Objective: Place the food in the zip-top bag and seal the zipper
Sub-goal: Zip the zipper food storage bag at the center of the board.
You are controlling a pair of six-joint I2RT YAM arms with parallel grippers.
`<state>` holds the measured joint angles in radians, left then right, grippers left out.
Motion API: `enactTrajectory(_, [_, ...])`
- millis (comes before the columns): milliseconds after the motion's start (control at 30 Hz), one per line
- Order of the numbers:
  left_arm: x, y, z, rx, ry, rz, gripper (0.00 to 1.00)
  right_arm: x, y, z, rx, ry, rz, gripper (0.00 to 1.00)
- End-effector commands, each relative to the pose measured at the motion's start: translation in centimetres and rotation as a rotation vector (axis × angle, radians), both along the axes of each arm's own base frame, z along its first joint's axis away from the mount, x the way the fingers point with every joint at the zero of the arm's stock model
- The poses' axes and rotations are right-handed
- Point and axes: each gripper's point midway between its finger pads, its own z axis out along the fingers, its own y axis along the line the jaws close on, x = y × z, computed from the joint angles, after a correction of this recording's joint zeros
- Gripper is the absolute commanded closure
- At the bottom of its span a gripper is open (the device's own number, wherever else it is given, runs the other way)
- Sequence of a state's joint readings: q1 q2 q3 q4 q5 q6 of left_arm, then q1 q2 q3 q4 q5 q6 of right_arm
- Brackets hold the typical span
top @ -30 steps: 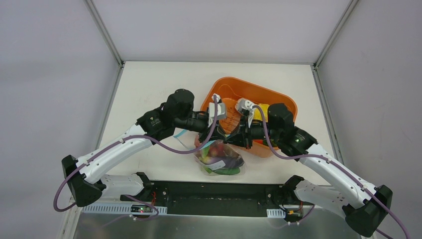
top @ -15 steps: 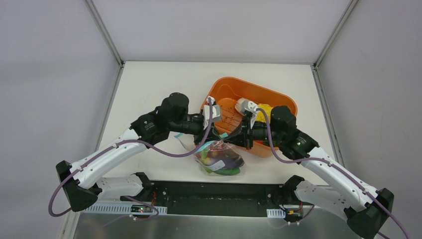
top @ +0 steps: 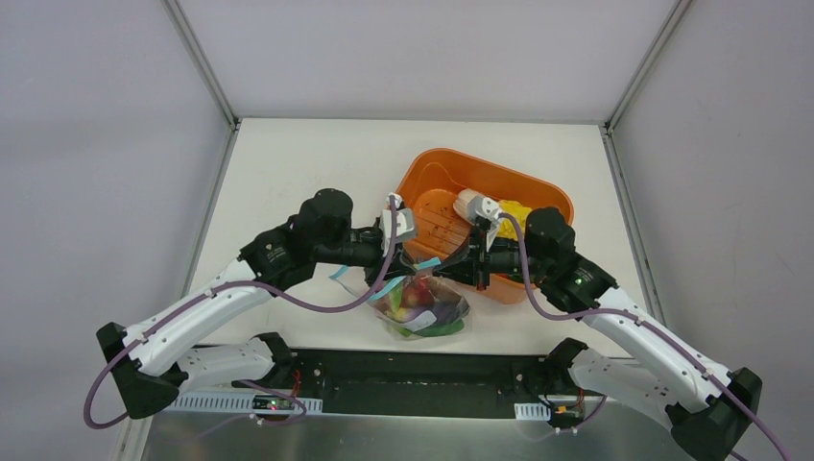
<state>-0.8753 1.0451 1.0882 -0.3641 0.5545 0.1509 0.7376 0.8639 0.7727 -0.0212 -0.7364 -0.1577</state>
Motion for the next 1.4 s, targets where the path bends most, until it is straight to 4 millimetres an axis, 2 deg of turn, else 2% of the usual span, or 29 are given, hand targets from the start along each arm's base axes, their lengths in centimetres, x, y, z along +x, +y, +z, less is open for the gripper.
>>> enactTrajectory(0, [1.5,2.4,0.7,-0.013,-0.063,0.128,1.00,-0.6,-0.4,0.5,0.026,-0.025,0.013,1.00])
enactTrajectory(267, [1.0,3.2,0.8,-0.009,-0.057,0.127,1.00,-0.7,-0.6,0.6,0.033,-0.026,-0.005,1.00])
enactTrajectory(433, [0.2,1.6,2.5,-0.086,-0.011,0.060,1.00,-0.6,-0.2,1.6,0.061,-0.045,0.016,0.99])
enactTrajectory(533, [-0.5,0.4,3.0,-0.095,0.056,-0.002,1.00,-0.2,0.1,1.8,0.049,-0.048,0.022,0.84])
enactTrajectory(633, [-1.0,-0.2,2.8,-0.074,0.111,-0.042,1.00,0.1,0.3,1.7,0.024,-0.067,0.031,0.60])
enactTrajectory(667, [-1.0,-0.4,2.8,-0.072,0.123,-0.047,1.00,0.1,0.3,1.6,0.012,-0.073,0.044,0.56])
enactTrajectory(833, [-1.0,-0.9,2.9,-0.078,0.141,-0.059,1.00,0.1,0.7,1.2,-0.028,-0.086,0.089,0.52])
enactTrajectory(900, [-0.9,-0.8,3.0,-0.078,0.134,-0.056,1.00,0.2,0.8,1.3,-0.025,-0.090,0.097,0.55])
enactTrajectory(1000, [-0.9,-0.7,3.0,-0.073,0.129,-0.051,1.00,0.2,0.9,1.2,-0.025,-0.088,0.102,0.68])
enactTrajectory(1067, [-0.8,-0.5,2.8,-0.065,0.126,-0.041,1.00,0.4,1.0,1.3,-0.023,-0.090,0.095,0.79])
enactTrajectory(1167, [-0.6,-0.2,2.3,-0.044,0.125,-0.024,1.00,0.5,0.9,1.4,-0.007,-0.093,0.076,1.00])
enactTrajectory(1367, [0.3,0.9,1.4,-0.018,0.079,0.056,1.00,1.6,0.4,1.2,0.033,-0.089,-0.043,1.00])
